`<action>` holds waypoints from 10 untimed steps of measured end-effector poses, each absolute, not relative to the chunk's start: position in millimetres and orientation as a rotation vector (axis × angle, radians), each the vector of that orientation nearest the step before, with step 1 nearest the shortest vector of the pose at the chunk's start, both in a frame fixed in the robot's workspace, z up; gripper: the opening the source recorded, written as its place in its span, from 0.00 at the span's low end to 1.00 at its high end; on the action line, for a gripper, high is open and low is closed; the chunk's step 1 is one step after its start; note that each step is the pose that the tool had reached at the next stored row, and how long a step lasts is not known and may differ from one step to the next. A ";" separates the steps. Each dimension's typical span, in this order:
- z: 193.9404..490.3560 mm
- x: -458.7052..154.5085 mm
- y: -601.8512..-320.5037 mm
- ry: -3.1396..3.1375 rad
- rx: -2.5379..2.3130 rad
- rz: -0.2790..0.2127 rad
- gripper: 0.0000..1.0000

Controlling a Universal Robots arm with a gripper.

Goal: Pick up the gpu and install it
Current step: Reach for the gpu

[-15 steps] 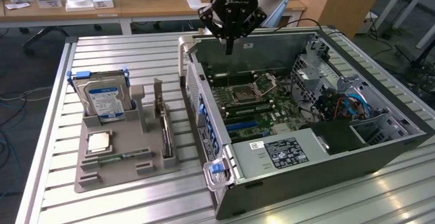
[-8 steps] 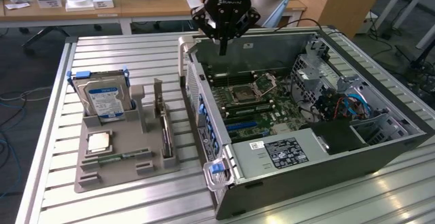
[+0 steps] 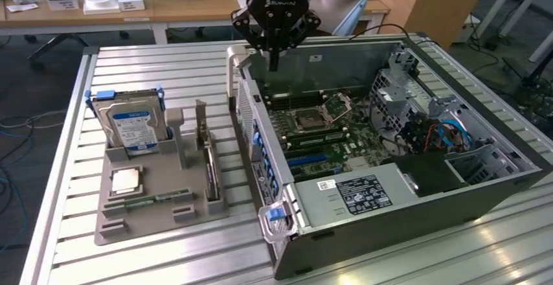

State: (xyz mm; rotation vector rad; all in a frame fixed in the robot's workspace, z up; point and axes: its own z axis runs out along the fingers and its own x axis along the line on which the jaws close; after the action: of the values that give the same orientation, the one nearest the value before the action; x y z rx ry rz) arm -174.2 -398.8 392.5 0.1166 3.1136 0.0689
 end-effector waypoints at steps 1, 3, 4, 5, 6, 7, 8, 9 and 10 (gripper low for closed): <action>392.5 -175.9 -398.8 3.114 0.117 0.069 0.11; 392.4 -179.6 -398.9 3.114 0.117 0.069 0.11; 392.4 -181.9 -398.8 3.114 0.117 0.069 0.11; 392.4 -183.9 -398.8 3.114 0.117 0.069 0.11; 392.4 -185.9 -398.8 3.114 0.117 0.069 0.11; 392.4 -187.8 -398.9 3.114 0.117 0.069 0.11; 392.3 -189.6 -398.9 3.114 0.117 0.069 0.11; 392.3 -191.4 -398.9 3.114 0.117 0.069 0.11; 392.3 -193.6 -398.8 3.114 0.117 0.069 0.11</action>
State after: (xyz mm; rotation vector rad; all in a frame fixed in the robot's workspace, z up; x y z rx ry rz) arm -193.6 -398.8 392.3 0.1167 3.1136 0.0688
